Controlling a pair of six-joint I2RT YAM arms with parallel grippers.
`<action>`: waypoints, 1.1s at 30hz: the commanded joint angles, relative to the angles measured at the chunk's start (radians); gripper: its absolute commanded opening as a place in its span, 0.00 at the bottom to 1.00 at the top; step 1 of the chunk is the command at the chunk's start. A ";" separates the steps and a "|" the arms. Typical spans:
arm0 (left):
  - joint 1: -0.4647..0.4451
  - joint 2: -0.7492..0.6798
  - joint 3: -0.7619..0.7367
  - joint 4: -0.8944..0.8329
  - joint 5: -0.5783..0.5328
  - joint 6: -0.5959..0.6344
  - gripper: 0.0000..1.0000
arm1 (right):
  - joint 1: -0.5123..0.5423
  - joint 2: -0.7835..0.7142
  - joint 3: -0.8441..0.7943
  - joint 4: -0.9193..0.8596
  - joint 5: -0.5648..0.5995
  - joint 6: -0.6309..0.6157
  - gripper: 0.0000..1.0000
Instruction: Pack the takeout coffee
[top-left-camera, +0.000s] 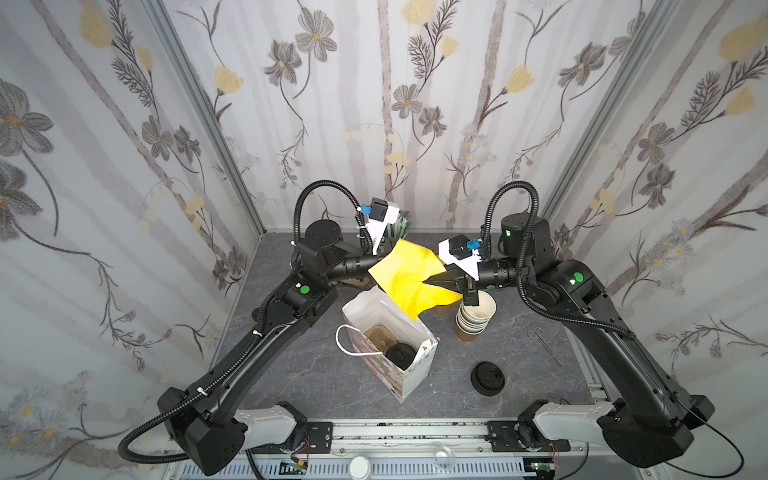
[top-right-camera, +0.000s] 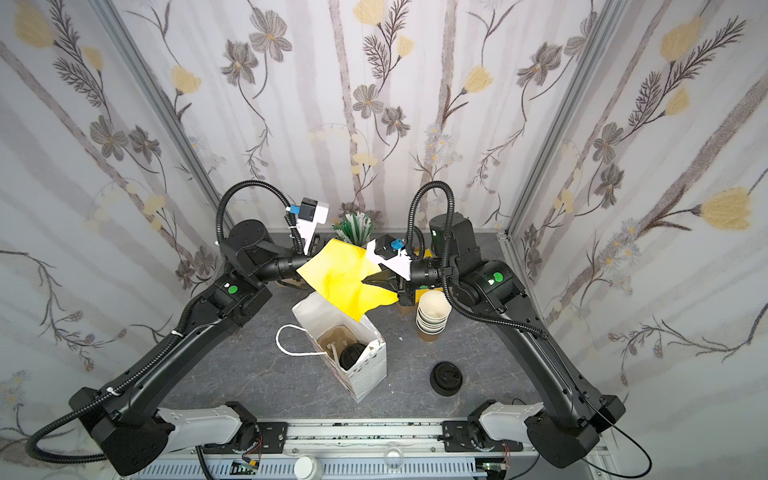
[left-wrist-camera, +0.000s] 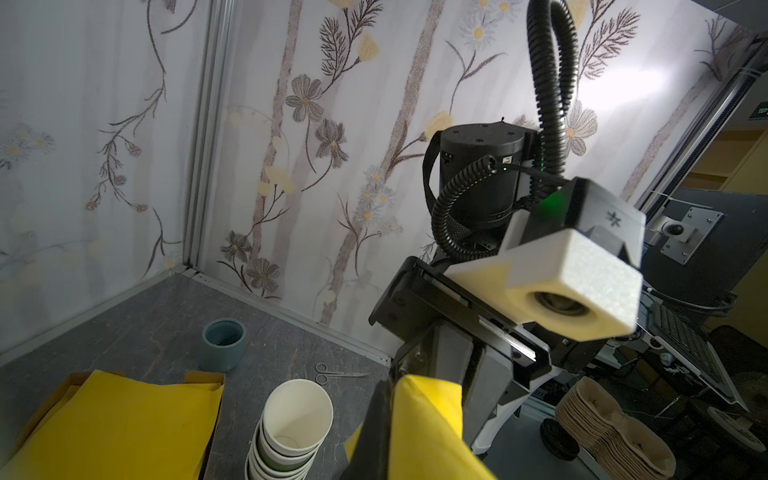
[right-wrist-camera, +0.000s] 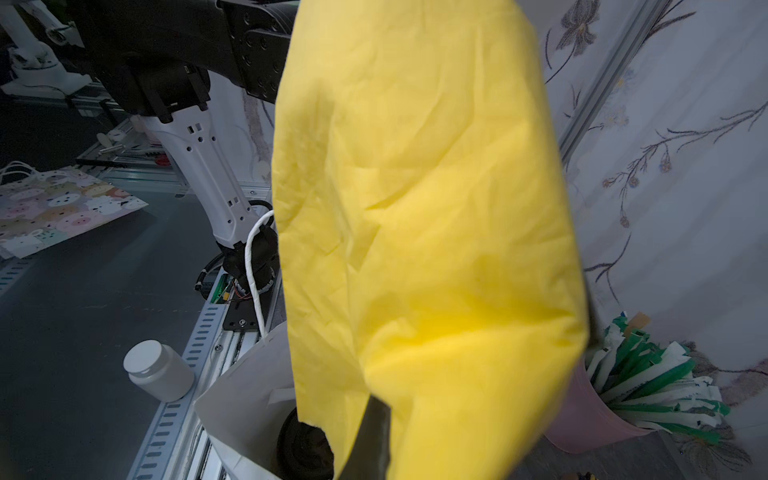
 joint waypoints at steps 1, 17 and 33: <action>0.003 -0.005 -0.004 0.042 -0.117 0.059 0.68 | 0.001 -0.020 -0.024 0.037 -0.052 0.075 0.00; 0.002 -0.452 -0.083 -0.400 -1.455 0.067 0.83 | 0.117 -0.107 0.011 0.118 0.597 0.736 0.00; 0.001 -0.549 -0.064 -1.103 -0.833 -0.582 0.86 | 0.536 0.072 0.152 -0.080 1.073 0.871 0.00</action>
